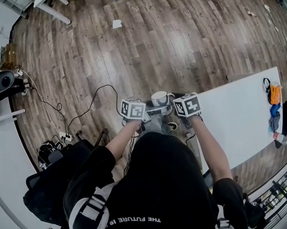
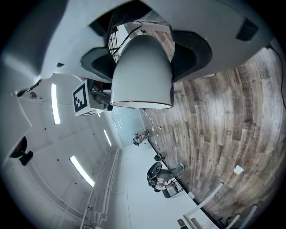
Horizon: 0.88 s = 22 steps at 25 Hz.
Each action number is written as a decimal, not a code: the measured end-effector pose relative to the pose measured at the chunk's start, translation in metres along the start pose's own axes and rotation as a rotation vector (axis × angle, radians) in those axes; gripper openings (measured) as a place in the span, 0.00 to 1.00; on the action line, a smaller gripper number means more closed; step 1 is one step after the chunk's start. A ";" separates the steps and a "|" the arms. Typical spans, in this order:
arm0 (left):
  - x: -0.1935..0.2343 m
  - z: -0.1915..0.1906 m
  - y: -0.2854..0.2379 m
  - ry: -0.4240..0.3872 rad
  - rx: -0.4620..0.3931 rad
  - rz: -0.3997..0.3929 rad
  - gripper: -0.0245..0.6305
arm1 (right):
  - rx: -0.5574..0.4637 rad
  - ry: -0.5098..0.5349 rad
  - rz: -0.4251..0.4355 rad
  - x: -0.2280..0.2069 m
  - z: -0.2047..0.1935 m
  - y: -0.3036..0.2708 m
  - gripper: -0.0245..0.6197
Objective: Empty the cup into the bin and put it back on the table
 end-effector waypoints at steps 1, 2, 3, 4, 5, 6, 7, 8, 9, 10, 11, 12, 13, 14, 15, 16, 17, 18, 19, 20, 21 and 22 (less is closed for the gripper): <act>-0.002 0.001 0.001 -0.011 -0.001 0.003 0.60 | -0.011 0.000 0.000 0.000 0.001 0.001 0.11; -0.004 0.003 0.002 -0.031 -0.004 0.006 0.60 | -0.028 0.005 -0.002 0.001 0.003 0.003 0.11; -0.008 0.006 0.003 -0.064 -0.012 0.012 0.60 | -0.053 0.015 -0.003 0.001 0.006 0.005 0.11; -0.013 0.010 0.005 -0.115 -0.026 0.019 0.60 | -0.089 0.029 -0.004 0.002 0.011 0.009 0.11; -0.020 0.014 0.008 -0.183 -0.047 0.025 0.60 | -0.139 0.050 -0.005 0.004 0.016 0.015 0.11; -0.028 0.019 0.012 -0.270 -0.072 0.030 0.60 | -0.205 0.084 -0.012 0.007 0.023 0.022 0.11; -0.039 0.024 0.015 -0.376 -0.100 0.037 0.60 | -0.286 0.135 -0.027 0.010 0.030 0.032 0.11; -0.052 0.029 0.019 -0.504 -0.128 0.048 0.60 | -0.379 0.202 -0.052 0.015 0.038 0.045 0.11; -0.066 0.032 0.022 -0.650 -0.154 0.067 0.60 | -0.473 0.277 -0.085 0.020 0.046 0.059 0.11; -0.082 0.034 0.025 -0.798 -0.177 0.089 0.60 | -0.558 0.351 -0.117 0.027 0.053 0.073 0.11; -0.097 0.036 0.029 -0.925 -0.197 0.104 0.60 | -0.629 0.413 -0.141 0.033 0.059 0.088 0.11; -0.110 0.038 0.032 -1.013 -0.215 0.103 0.60 | -0.684 0.453 -0.156 0.037 0.063 0.101 0.11; -0.122 0.041 0.032 -1.063 -0.227 0.087 0.60 | -0.724 0.472 -0.166 0.039 0.065 0.112 0.11; -0.132 0.043 0.028 -1.089 -0.228 0.062 0.60 | -0.751 0.471 -0.181 0.037 0.064 0.124 0.11; -0.141 0.045 0.019 -1.108 -0.211 0.032 0.60 | -0.768 0.459 -0.209 0.032 0.060 0.135 0.11; -0.148 0.047 0.006 -1.129 -0.176 -0.004 0.60 | -0.776 0.439 -0.252 0.024 0.053 0.148 0.11; -0.155 0.048 -0.011 -1.151 -0.129 -0.049 0.60 | -0.781 0.415 -0.305 0.015 0.042 0.161 0.11; -0.162 0.047 -0.031 -1.173 -0.077 -0.100 0.60 | -0.785 0.386 -0.362 0.004 0.030 0.175 0.11; -0.170 0.045 -0.052 -1.192 -0.025 -0.157 0.60 | -0.791 0.352 -0.418 -0.006 0.015 0.190 0.11; -0.179 0.040 -0.073 -1.210 0.029 -0.216 0.60 | -0.797 0.311 -0.474 -0.014 -0.002 0.206 0.12; -0.189 0.032 -0.094 -1.226 0.084 -0.273 0.60 | -0.802 0.266 -0.528 -0.020 -0.022 0.222 0.12; -0.198 0.021 -0.115 -1.242 0.135 -0.324 0.60 | -0.804 0.223 -0.581 -0.026 -0.043 0.238 0.12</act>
Point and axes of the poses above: the fingertips, and each gripper's own axes: y backward along the fingers, x to its left, z out of its top, the point moved 7 cm from there along y, backward along the fingers, and after that the axes turned 6 degrees about y, right-handed, at the moved point
